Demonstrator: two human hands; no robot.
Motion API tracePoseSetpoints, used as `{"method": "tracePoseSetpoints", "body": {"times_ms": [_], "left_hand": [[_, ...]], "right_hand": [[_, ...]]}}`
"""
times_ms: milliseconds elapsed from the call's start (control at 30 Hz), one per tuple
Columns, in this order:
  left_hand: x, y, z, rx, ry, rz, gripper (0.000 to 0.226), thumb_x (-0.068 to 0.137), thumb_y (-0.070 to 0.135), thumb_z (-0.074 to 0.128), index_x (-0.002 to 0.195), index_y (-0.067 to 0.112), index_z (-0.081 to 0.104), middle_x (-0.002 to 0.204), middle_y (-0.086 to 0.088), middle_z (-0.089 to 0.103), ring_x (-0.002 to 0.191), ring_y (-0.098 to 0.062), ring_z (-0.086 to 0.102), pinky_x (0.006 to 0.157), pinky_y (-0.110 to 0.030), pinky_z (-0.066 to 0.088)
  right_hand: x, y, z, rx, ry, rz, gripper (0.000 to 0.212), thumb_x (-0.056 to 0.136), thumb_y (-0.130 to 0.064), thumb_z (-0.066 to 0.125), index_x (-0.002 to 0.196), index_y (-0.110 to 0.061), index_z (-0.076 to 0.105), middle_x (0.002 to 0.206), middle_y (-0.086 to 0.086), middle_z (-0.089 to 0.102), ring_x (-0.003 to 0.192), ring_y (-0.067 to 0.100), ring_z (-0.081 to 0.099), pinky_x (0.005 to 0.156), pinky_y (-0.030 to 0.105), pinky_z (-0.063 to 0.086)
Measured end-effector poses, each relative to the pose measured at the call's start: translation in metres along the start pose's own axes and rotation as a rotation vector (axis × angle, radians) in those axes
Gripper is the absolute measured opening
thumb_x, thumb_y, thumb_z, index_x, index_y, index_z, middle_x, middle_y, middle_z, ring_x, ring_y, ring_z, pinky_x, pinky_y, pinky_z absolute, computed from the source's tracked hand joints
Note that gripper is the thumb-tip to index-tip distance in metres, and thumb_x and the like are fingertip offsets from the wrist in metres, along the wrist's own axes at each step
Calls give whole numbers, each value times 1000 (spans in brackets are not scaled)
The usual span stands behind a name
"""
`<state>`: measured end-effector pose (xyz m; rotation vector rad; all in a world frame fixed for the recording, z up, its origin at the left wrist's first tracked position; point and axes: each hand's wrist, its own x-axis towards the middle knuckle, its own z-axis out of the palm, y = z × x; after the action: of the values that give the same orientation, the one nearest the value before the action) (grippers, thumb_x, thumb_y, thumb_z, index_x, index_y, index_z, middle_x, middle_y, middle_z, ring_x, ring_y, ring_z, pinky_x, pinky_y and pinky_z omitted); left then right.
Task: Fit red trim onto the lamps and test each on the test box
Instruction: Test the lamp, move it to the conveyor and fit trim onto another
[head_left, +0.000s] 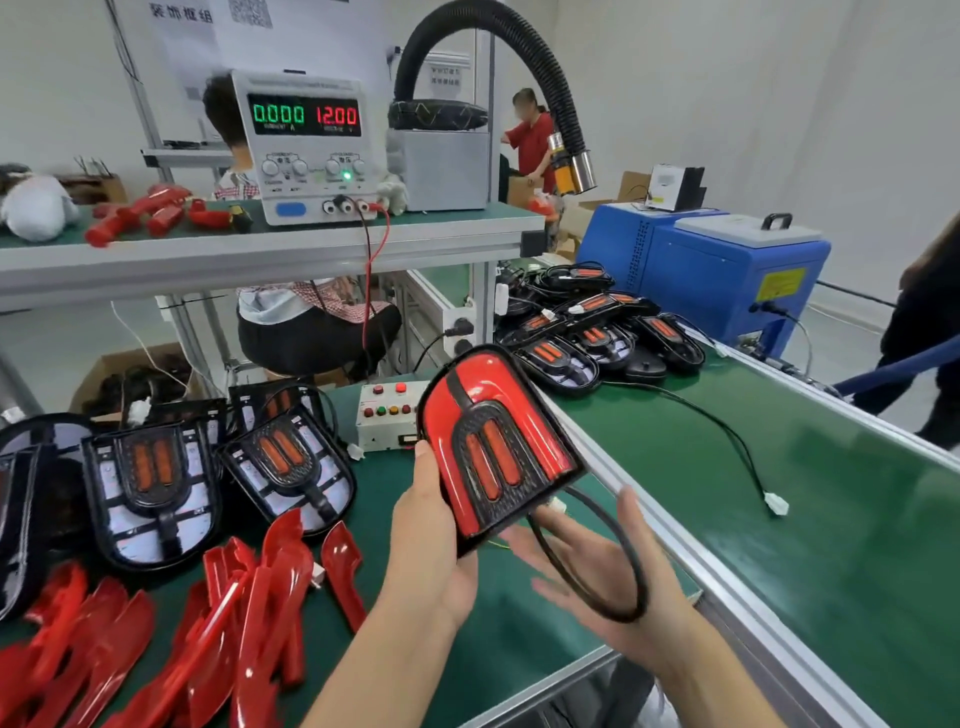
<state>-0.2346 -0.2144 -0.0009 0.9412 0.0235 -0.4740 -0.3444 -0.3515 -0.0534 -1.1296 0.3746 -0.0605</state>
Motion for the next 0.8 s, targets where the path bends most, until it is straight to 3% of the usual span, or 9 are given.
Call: {"method": "tracePoseSetpoints", "body": {"times_ms": [33, 100, 167, 233, 367, 433, 533, 667, 800], "left_hand": [[2, -3, 0, 10, 15, 0, 54, 106, 48, 43, 87, 19, 84, 99, -3, 80, 83, -13, 77, 84, -35, 54], [6, -5, 1, 15, 41, -6, 50, 106, 49, 43, 99, 14, 78, 97, -3, 80, 82, -14, 78, 81, -35, 55], [9, -6, 3, 24, 59, -11, 47, 106, 50, 44, 102, 15, 74, 95, -2, 80, 79, -14, 78, 69, -30, 57], [10, -7, 5, 59, 58, 17, 46, 105, 49, 45, 102, 14, 74, 93, -2, 80, 78, -14, 77, 58, -23, 57], [5, -17, 8, 195, -6, 113, 47, 104, 49, 49, 97, 12, 77, 95, -5, 80, 87, -19, 78, 64, -25, 61], [1, -26, 9, 281, -62, 157, 45, 101, 52, 53, 89, 16, 78, 93, -5, 80, 85, -20, 78, 67, -29, 61], [0, -39, 14, 384, -111, 179, 39, 95, 57, 59, 85, 24, 77, 89, -4, 79, 82, -21, 77, 71, -36, 63], [-1, -57, 27, 382, -113, 84, 36, 91, 56, 66, 84, 23, 78, 90, -6, 80, 85, -26, 78, 80, -44, 63], [-3, -80, 51, 260, -43, -61, 42, 86, 53, 73, 80, 12, 77, 87, -9, 79, 80, -25, 78, 74, -38, 62]], "right_hand": [[-6, 3, 0, 23, -43, -49, 110, 66, -100, 37, 146, -27, 57, 151, 1, 55, 142, 17, 48, 120, 51, 24], [-18, 12, -2, 119, -85, -106, 112, 55, -99, 57, 140, -25, 63, 148, 9, 57, 133, 38, 56, 108, 57, 46], [-24, 20, 1, 107, 7, -167, 108, 51, -93, 69, 130, -19, 71, 138, 16, 64, 111, 50, 67, 81, 47, 62], [-25, 23, 2, 5, 186, -275, 102, 53, -95, 66, 115, -16, 77, 118, 21, 73, 95, 47, 73, 67, 37, 62], [-20, 20, 6, -41, 443, -446, 69, 83, -85, 39, 114, -34, 72, 86, 25, 75, 88, 38, 77, 82, 42, 58], [-15, 17, 9, 12, 511, -485, 64, 85, -81, 37, 123, -37, 64, 84, 27, 75, 81, 41, 76, 71, 43, 60], [-13, 12, 13, 90, 440, -468, 63, 79, -89, 42, 118, -46, 68, 107, 17, 77, 95, 39, 76, 74, 50, 62], [-15, 11, -6, 114, 354, -410, 68, 96, -74, 43, 135, -24, 65, 133, 12, 69, 124, 31, 65, 101, 51, 54], [-13, 4, -30, 293, 421, -379, 55, 95, -51, 51, 129, -12, 70, 132, 18, 68, 123, 32, 66, 93, 41, 59]]}}
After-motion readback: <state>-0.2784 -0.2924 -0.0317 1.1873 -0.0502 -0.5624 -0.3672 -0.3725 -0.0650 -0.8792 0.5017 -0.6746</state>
